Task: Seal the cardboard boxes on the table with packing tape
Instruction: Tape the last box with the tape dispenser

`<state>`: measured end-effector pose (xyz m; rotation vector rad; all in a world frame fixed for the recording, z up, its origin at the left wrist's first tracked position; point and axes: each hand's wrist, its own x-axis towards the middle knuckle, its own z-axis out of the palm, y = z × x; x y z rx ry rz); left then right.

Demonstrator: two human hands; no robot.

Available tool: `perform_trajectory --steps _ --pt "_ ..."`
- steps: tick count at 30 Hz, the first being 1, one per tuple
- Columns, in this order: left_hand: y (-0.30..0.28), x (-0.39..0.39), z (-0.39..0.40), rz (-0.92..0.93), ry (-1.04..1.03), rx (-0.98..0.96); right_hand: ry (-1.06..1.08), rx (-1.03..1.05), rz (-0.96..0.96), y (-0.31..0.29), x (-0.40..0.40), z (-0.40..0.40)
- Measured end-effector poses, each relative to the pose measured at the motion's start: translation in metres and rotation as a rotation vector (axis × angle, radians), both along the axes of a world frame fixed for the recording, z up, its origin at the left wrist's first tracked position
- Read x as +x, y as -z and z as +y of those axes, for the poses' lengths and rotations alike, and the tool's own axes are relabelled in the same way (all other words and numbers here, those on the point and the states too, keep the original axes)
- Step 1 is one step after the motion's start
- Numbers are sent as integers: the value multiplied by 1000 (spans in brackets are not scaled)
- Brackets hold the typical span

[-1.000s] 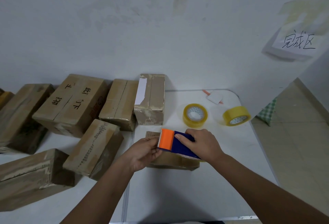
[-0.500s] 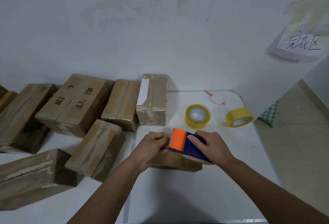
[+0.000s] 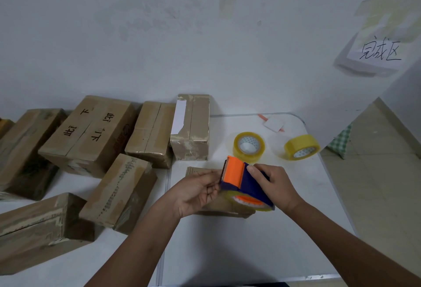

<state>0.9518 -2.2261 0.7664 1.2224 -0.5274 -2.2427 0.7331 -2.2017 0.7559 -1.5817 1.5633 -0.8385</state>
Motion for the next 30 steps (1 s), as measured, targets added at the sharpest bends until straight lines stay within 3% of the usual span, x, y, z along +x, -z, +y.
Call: perform_trajectory --steps 4,10,19,30 --pt "-4 -5 -2 22 16 -36 98 120 -228 -5 4 5" --pt "-6 -11 -3 -34 -21 -62 123 116 -290 -10 5 8" --pt "-13 -6 5 -220 83 -190 -28 12 -11 -3 2 9" --pt "-18 0 7 -50 -104 -101 -165 -63 244 -22 -3 -9"
